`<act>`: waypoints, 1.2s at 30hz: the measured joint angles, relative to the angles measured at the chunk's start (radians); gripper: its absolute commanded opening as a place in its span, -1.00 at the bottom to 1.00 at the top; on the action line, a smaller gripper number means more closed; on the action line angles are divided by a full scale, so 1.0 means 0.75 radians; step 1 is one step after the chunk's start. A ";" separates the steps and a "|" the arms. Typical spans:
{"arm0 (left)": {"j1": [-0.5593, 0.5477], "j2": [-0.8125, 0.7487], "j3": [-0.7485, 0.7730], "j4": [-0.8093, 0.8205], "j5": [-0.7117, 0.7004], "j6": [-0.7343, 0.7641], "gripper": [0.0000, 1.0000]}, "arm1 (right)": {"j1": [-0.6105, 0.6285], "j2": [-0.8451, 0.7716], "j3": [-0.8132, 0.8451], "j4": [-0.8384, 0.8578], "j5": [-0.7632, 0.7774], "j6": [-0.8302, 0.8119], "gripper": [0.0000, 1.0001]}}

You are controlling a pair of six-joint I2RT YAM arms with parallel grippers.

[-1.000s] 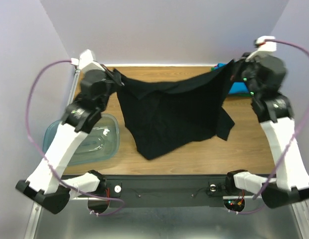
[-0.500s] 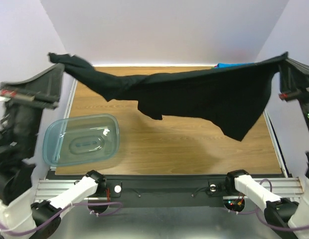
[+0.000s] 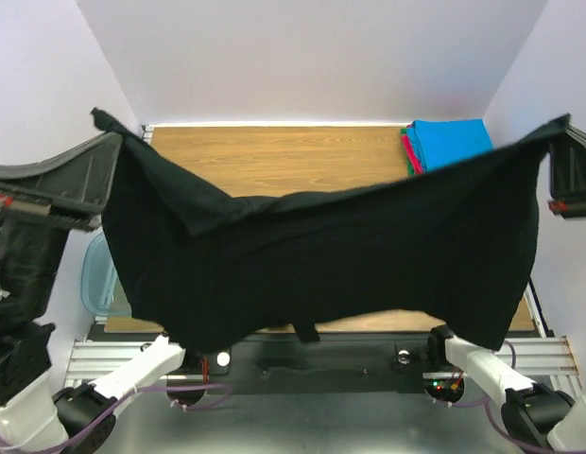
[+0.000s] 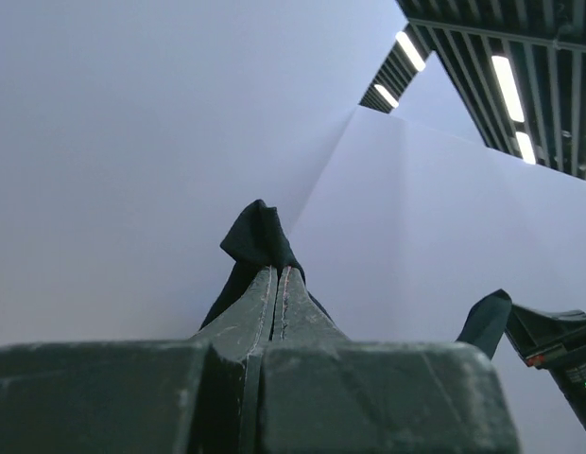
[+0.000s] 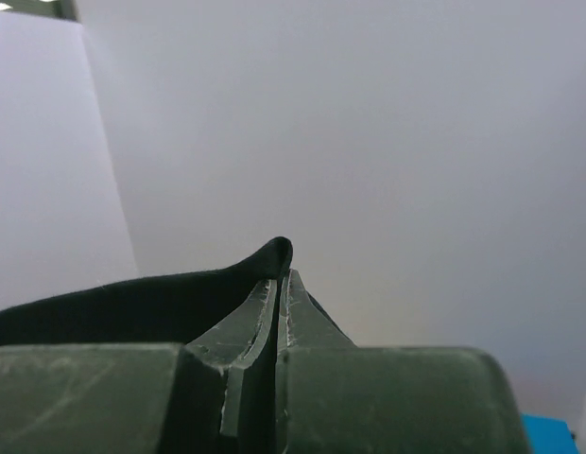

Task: Fold and stack the t-shirts
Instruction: Flatten the tshirt out

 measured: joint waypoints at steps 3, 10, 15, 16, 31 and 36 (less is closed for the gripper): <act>0.002 0.025 -0.060 0.020 -0.058 0.008 -1.00 | 0.000 0.029 -0.100 0.005 0.115 0.001 -0.99; 0.011 0.304 -0.384 0.173 -0.292 0.059 -1.00 | 0.004 0.245 -0.594 0.115 0.463 -0.010 -0.99; 0.076 0.732 -0.532 0.266 -0.310 0.102 -1.00 | 0.004 0.492 -0.962 0.200 0.570 -0.018 -0.99; 0.093 0.832 -0.554 0.278 -0.307 0.107 -1.00 | 0.003 0.546 -1.012 0.215 0.585 -0.020 -0.99; 0.245 1.777 -0.177 0.354 -0.188 0.188 -1.00 | -0.085 1.469 -0.724 0.454 0.624 -0.107 -0.99; 0.253 1.783 -0.124 0.386 -0.147 0.196 -1.00 | -0.092 1.506 -0.694 0.466 0.626 -0.122 -0.99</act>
